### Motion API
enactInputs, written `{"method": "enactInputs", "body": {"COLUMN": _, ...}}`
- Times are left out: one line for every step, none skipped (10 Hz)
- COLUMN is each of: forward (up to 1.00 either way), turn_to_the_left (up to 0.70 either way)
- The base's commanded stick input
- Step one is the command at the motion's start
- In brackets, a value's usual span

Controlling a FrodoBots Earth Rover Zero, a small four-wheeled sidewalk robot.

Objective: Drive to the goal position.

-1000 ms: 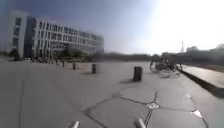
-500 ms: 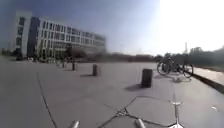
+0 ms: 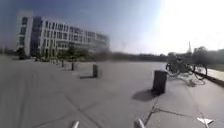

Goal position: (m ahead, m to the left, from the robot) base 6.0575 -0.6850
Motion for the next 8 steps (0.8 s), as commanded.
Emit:
{"method": "enactInputs", "body": {"forward": 1.0, "turn_to_the_left": -0.4}}
{"method": "enactInputs", "body": {"forward": 1.0, "turn_to_the_left": -0.4}}
{"method": "enactInputs", "body": {"forward": 1.0, "turn_to_the_left": -0.35}}
{"method": "enactInputs", "body": {"forward": 1.0, "turn_to_the_left": -0.38}}
{"method": "enactInputs", "body": {"forward": 1.0, "turn_to_the_left": 0.0}}
{"method": "enactInputs", "body": {"forward": 1.0, "turn_to_the_left": 0.0}}
{"method": "enactInputs", "body": {"forward": 1.0, "turn_to_the_left": 0.03}}
{"method": "enactInputs", "body": {"forward": 1.0, "turn_to_the_left": 0.01}}
